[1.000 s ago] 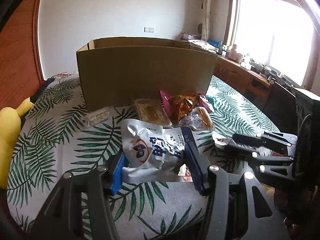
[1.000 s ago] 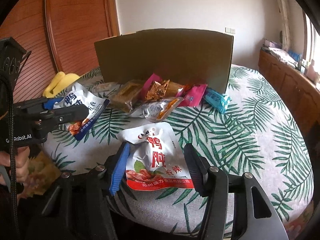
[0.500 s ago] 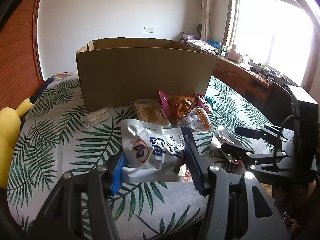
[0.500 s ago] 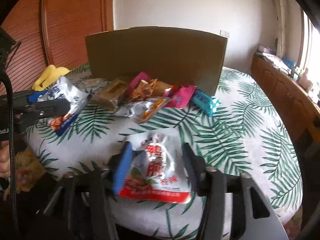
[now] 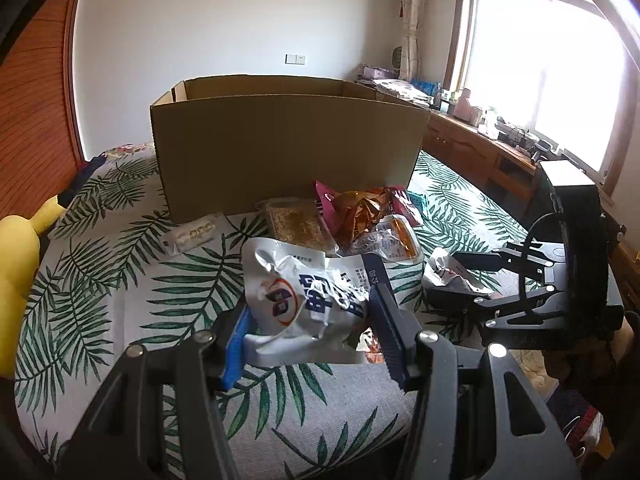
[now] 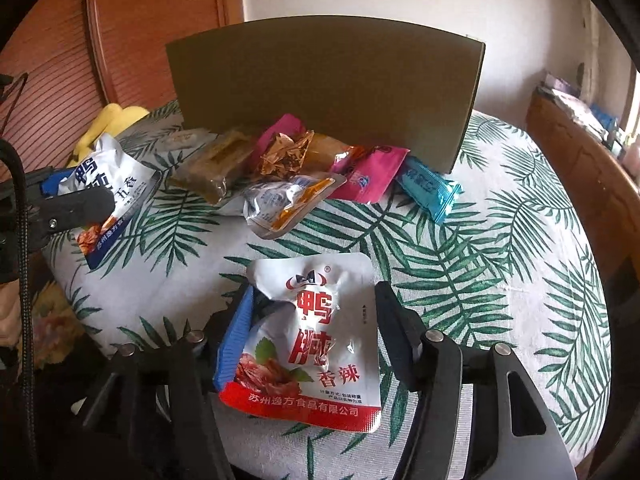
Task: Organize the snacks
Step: 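Close the right tool on the red-print white bag while the left tool holds its bag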
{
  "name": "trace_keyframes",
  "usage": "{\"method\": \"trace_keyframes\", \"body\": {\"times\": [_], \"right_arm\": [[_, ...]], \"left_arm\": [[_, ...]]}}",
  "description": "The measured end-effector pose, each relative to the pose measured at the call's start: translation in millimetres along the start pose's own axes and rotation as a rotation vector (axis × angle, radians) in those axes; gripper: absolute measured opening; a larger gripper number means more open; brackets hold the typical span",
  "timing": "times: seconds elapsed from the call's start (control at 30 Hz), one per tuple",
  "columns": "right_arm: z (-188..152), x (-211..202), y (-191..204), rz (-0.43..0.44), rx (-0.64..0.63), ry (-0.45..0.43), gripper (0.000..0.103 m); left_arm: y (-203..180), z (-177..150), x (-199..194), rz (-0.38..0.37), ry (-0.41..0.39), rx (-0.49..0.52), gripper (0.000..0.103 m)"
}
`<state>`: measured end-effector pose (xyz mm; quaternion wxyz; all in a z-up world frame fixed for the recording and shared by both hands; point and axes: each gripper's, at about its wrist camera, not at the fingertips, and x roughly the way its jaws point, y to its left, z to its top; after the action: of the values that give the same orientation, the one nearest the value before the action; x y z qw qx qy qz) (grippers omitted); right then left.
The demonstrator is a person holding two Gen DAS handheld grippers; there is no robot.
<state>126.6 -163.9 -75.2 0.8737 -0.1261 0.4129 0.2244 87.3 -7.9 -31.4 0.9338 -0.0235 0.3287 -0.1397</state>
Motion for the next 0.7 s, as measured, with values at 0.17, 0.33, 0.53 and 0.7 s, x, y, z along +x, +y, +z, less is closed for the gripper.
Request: {"method": "trace_keyframes", "body": {"times": [0.17,0.33,0.53,0.7], "right_arm": [[-0.5,-4.6,-0.6,0.012,0.010,-0.002,0.056],[-1.2,-12.2,-8.4,0.032,0.046,-0.013,0.056],[3.5,-28.2,-9.3,0.021,0.031,-0.053,0.015],[-1.8,-12.1,-8.5,0.012,0.018,0.010,0.013]], "left_arm": [[0.3,-0.2,-0.3,-0.004,-0.001,-0.004,0.054],[0.8,-1.5,0.0,-0.004,0.002,-0.004,0.054],[-0.1,-1.5,0.9,-0.006,0.004,-0.004,0.054],[-0.7,-1.2,-0.8,-0.007,0.000,0.000,0.054]]}}
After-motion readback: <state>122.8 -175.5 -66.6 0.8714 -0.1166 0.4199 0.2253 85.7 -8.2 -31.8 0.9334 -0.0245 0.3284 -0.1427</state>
